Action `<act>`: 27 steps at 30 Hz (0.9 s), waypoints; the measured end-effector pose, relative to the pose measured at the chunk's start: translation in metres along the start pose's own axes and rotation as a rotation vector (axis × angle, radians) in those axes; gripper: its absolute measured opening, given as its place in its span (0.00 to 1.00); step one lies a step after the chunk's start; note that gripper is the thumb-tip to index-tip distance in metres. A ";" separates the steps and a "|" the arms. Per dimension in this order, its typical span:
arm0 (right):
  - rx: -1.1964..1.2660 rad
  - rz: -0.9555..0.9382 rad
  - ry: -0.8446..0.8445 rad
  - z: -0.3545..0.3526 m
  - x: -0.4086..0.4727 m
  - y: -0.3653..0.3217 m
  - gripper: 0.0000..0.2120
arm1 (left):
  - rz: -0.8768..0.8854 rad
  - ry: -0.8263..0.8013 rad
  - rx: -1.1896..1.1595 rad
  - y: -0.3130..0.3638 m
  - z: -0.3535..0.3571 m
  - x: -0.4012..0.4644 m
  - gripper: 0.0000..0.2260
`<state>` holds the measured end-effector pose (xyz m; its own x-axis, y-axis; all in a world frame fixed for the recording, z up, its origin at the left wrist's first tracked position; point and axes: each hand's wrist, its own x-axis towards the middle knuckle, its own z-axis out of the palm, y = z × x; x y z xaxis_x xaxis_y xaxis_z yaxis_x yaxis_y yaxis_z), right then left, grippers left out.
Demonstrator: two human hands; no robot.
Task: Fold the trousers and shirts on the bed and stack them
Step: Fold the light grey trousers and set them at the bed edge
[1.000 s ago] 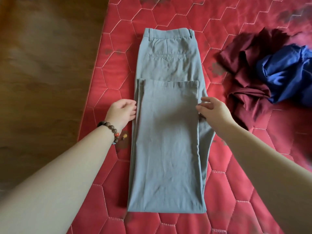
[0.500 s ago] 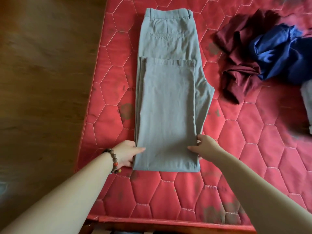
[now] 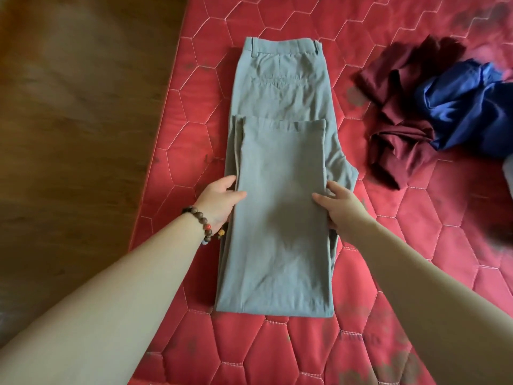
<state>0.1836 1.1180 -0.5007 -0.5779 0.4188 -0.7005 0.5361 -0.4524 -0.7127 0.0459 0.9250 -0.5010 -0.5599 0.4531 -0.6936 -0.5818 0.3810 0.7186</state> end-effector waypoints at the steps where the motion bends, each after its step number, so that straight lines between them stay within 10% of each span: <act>1: 0.029 -0.051 -0.008 -0.001 -0.001 -0.004 0.13 | 0.022 -0.036 -0.050 0.005 -0.001 -0.001 0.21; 7: 0.154 -0.342 -0.144 -0.023 0.009 -0.056 0.14 | 0.214 -0.279 -0.320 0.056 -0.018 0.016 0.16; 14: -0.059 0.082 0.068 -0.011 0.060 -0.037 0.11 | -0.031 0.028 0.070 0.025 -0.008 0.071 0.08; 27: 0.054 -0.378 0.053 0.002 0.096 -0.089 0.13 | 0.503 0.077 0.096 0.094 0.007 0.110 0.12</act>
<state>0.0796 1.1970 -0.5048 -0.6956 0.6033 -0.3902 0.2570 -0.2982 -0.9193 -0.0662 1.0168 -0.5098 -0.8002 0.5402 -0.2604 -0.1749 0.2051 0.9630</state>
